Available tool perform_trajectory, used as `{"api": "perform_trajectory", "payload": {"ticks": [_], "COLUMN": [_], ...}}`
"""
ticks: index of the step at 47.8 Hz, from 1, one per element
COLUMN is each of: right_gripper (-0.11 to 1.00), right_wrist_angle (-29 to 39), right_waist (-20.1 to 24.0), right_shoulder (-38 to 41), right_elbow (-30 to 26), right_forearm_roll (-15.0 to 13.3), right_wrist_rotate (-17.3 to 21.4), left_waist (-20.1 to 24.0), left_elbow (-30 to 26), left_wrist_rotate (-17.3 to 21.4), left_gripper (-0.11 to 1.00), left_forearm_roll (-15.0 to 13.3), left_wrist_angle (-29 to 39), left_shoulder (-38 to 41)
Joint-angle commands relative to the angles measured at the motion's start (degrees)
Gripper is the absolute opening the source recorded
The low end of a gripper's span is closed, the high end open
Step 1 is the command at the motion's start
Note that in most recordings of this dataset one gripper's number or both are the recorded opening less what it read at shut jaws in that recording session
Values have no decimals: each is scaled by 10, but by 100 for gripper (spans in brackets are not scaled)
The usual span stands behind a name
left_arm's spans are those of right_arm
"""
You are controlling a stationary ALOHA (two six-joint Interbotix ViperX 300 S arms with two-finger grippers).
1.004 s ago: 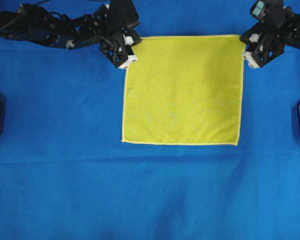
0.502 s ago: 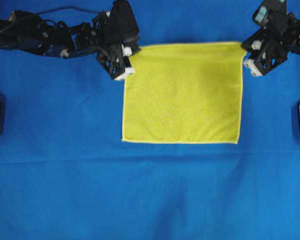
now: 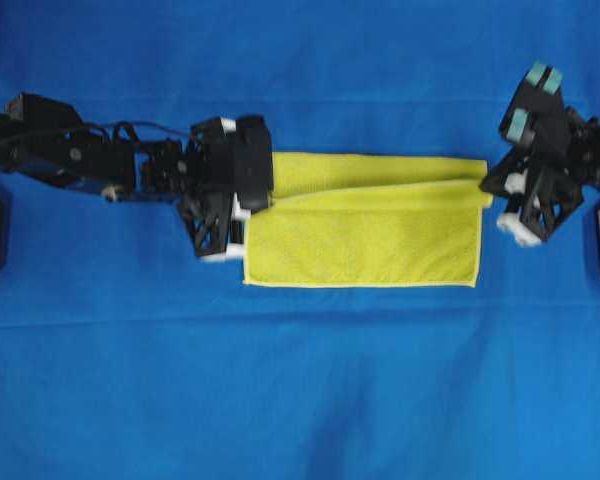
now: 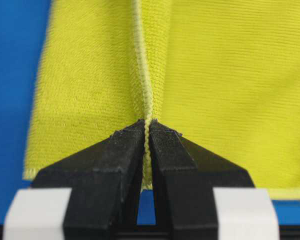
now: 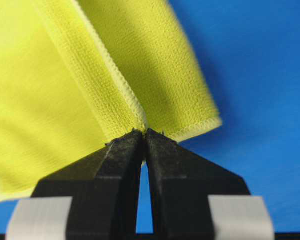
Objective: Fold the yellow towel.
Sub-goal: 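Pull both held corners toward the near edge, folding the towel in half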
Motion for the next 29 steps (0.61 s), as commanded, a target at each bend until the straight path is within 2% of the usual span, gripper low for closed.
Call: {"api": "perform_trajectory", "payload": {"ticks": [1,14,29], "right_gripper": [4,4,4], "right_wrist_angle": [0,-1,-25], "right_waist": [36,103,120], "right_shoulder": [2,22,40], "right_elbow": [-4,-11,-23], "right_forearm_roll": [1,1,1], "right_wrist_rotate": [14,51,54], "left_waist": [-20,-62,-64], "left_elbow": [-4,-4,-7], "left_wrist_rotate": [-1,-1,-1], "left_gripper": [1,1,2], "left_forearm_roll": [-1,-1,-1], "left_wrist_angle": [4,11,11], "left_shoulder": [-12,-11,-9]}}
